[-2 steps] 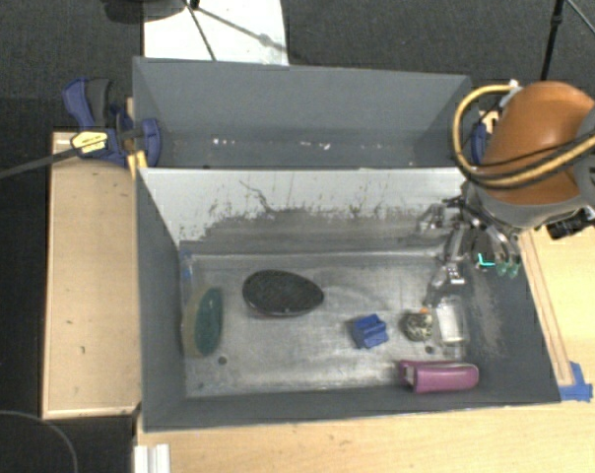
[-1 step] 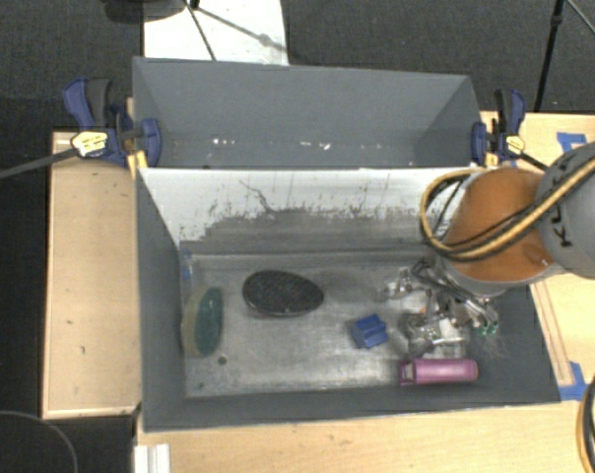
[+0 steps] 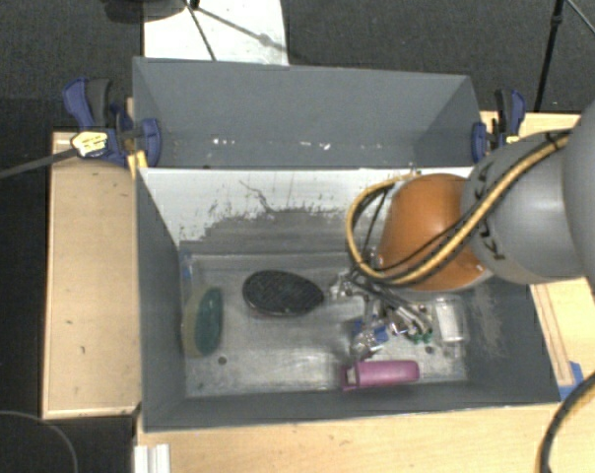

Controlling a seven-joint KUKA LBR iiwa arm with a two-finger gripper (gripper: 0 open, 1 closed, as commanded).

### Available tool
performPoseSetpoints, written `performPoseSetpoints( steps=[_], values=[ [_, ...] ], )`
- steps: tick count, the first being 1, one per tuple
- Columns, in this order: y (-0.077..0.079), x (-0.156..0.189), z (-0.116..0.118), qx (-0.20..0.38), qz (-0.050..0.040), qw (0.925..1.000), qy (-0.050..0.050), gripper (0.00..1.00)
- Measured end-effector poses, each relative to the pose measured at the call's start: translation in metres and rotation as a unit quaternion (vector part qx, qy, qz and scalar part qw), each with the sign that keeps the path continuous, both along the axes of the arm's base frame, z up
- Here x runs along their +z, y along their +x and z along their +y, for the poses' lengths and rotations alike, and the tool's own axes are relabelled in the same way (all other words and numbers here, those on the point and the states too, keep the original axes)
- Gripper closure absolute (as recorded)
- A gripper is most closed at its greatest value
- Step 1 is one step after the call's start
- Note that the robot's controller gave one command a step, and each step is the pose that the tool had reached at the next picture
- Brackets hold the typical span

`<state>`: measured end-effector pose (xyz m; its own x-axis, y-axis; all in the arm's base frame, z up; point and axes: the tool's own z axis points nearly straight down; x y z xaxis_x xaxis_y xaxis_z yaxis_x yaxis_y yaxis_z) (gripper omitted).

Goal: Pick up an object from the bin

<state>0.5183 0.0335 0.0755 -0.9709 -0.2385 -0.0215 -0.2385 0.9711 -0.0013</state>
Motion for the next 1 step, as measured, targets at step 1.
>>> performPoseSetpoints(
  steps=[1],
  values=[
    [0.0129,-0.0010,-0.1099,0.088,0.0066,0.9961,-0.004,0.00]
  ],
)
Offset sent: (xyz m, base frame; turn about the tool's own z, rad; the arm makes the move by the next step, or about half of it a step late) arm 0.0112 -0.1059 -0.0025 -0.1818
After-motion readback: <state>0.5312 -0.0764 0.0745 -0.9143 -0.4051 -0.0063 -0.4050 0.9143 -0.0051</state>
